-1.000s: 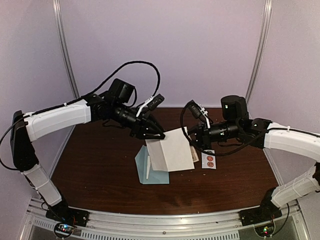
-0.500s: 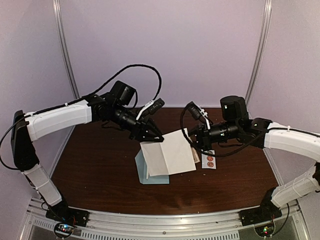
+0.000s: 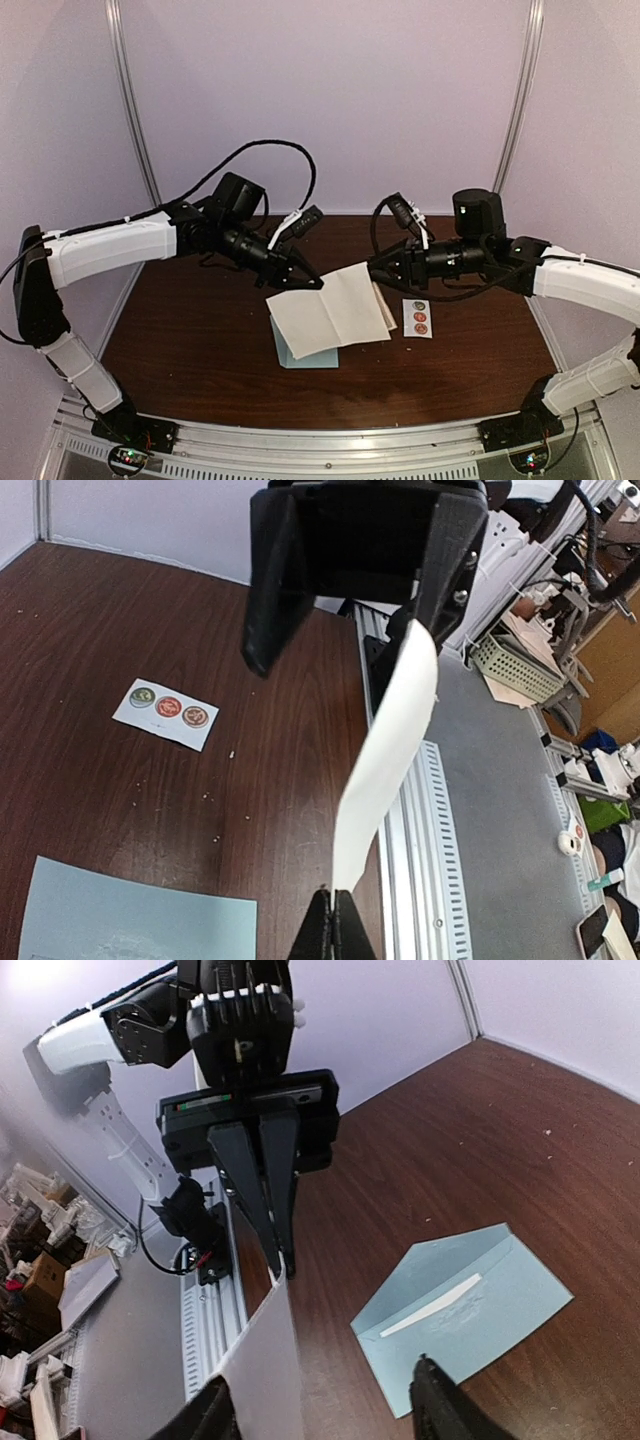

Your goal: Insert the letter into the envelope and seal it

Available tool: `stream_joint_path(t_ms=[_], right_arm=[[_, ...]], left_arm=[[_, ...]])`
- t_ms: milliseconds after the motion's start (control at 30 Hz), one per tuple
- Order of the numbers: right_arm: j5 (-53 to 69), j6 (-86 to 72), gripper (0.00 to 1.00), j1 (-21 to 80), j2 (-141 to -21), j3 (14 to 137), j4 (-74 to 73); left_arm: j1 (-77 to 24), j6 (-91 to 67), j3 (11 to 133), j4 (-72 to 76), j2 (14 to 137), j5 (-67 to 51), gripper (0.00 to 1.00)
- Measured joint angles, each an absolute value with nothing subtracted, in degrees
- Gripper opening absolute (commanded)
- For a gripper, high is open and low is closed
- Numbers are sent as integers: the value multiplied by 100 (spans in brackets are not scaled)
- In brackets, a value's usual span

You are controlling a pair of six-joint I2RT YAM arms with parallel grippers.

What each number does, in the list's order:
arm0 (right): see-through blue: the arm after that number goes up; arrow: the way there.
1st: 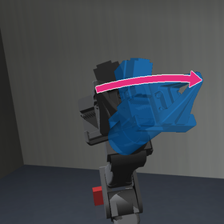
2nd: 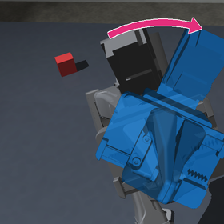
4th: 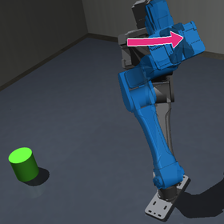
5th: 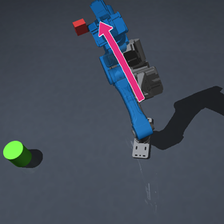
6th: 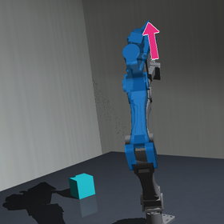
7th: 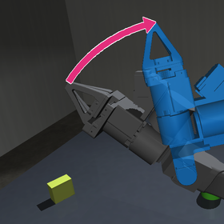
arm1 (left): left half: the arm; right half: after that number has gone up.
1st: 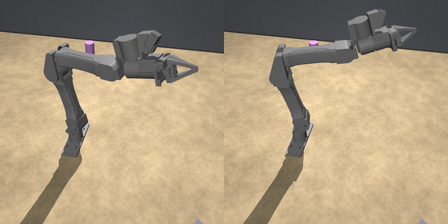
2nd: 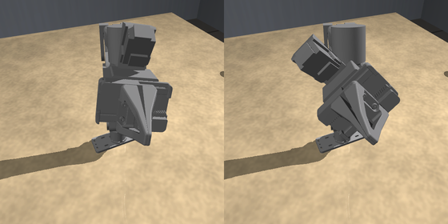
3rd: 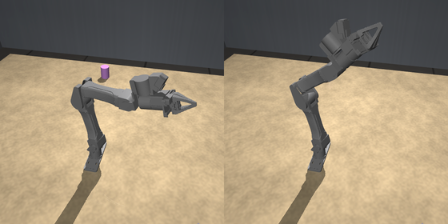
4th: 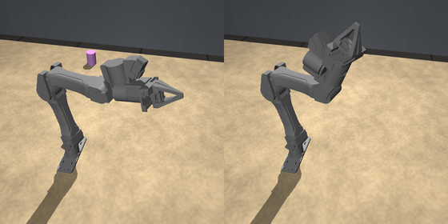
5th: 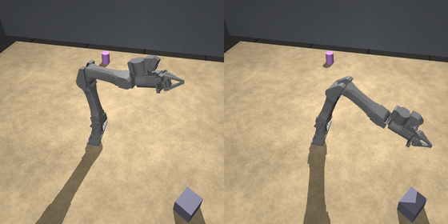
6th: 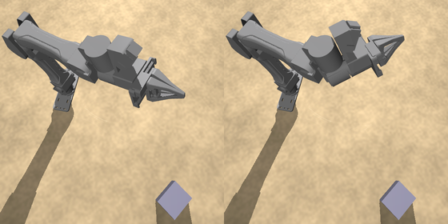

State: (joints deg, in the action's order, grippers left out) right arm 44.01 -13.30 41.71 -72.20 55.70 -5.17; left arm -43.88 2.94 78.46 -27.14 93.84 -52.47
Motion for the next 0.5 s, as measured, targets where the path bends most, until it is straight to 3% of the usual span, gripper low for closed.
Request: stream_joint_path(t_ms=[133,200,500], right_arm=[[4254,-1721,91,3824,-6864,5111,27],[4206,-1966,98,3691,-6672,4845,401],[4357,-2591,100,3601,-6313,4366,1505]], left_arm=[[-4390,-357,7168,-1966,8875,-5028,0],[-4390,-694,7026,-1581,8663,-4958,0],[-4390,-1527,6845,-519,8497,-4915,0]])
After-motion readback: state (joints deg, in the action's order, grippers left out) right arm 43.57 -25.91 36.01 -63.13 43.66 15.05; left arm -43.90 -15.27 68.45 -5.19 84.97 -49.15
